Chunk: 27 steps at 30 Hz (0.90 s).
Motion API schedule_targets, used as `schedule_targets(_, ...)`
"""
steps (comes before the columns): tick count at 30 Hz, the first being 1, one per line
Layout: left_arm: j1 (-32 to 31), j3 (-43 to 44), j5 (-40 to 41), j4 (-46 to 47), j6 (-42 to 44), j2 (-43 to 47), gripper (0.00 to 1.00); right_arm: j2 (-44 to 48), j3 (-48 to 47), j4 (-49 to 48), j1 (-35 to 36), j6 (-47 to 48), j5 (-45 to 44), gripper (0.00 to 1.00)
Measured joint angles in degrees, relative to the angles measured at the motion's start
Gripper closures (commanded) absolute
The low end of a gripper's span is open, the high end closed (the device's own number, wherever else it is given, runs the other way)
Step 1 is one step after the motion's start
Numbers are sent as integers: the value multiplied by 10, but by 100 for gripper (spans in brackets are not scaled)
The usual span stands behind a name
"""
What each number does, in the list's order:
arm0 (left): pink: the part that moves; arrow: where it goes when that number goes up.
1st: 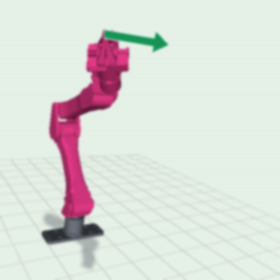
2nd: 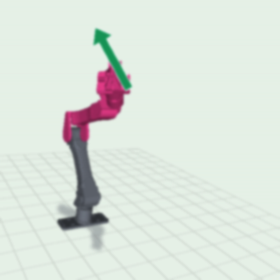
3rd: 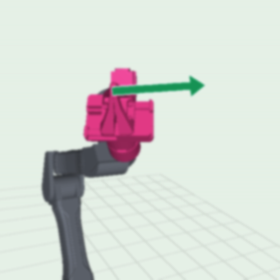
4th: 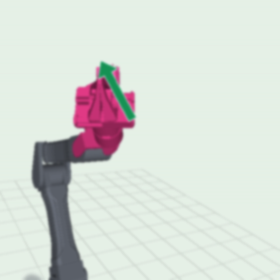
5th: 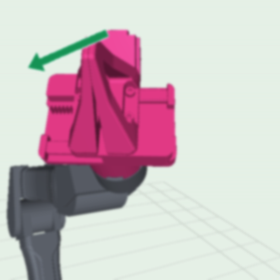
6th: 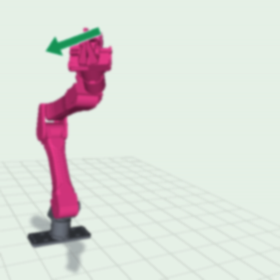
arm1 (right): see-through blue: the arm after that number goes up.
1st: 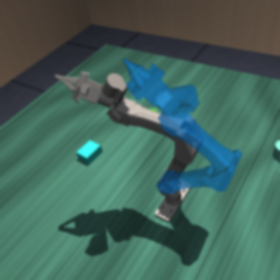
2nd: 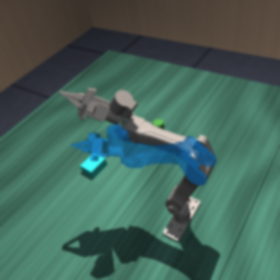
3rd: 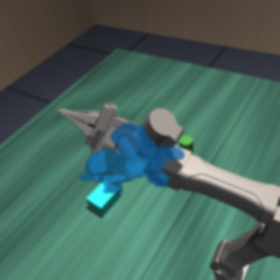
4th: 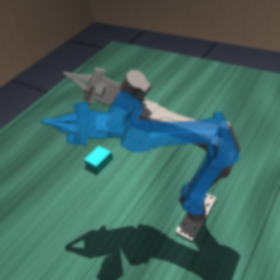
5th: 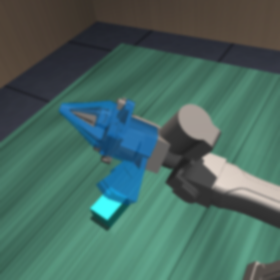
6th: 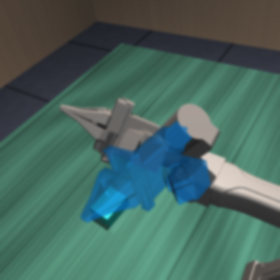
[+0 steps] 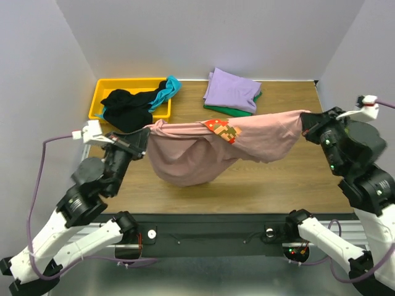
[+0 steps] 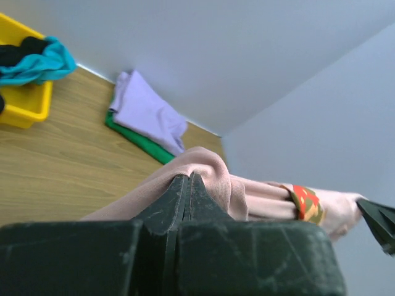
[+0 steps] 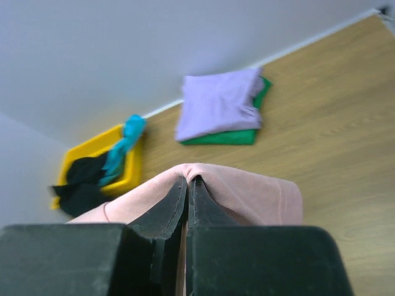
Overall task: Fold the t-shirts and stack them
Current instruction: Flatten the tshirt out
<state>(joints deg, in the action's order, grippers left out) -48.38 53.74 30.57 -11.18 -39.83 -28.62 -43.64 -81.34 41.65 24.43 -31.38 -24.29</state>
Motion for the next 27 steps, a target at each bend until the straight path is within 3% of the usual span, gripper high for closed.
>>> schedule_targets(6,27,-16,60,9,-22,-163,100,-97,113,2,-2,-28,-102,100)
schedule_targets(11,69,-80,10,54,-35,-328,100,-228,202,3,-31,-60,-118,99)
schedule_targets(15,73,-115,-45,63,-43,-450,100,-325,251,-22,-99,-61,-92,99)
schedule_targets(19,81,-115,-83,88,-47,-503,100,-415,253,-50,-148,-59,-62,90)
schedule_targets(22,85,-115,-96,99,-47,-506,100,-466,231,-63,-166,-52,-50,67)
schedule_targets(23,85,-115,-96,101,-46,-506,100,-475,224,-65,-167,-48,-52,46)
schedule_targets(24,87,-115,-96,102,-46,-506,100,-484,214,-68,-171,-44,-52,35)
schedule_targets(25,89,-115,-96,101,-46,-506,100,-490,202,-73,-175,-35,-45,18)
schedule_targets(27,92,-115,-96,101,-46,-504,100,-485,198,-83,-178,-27,-33,3)
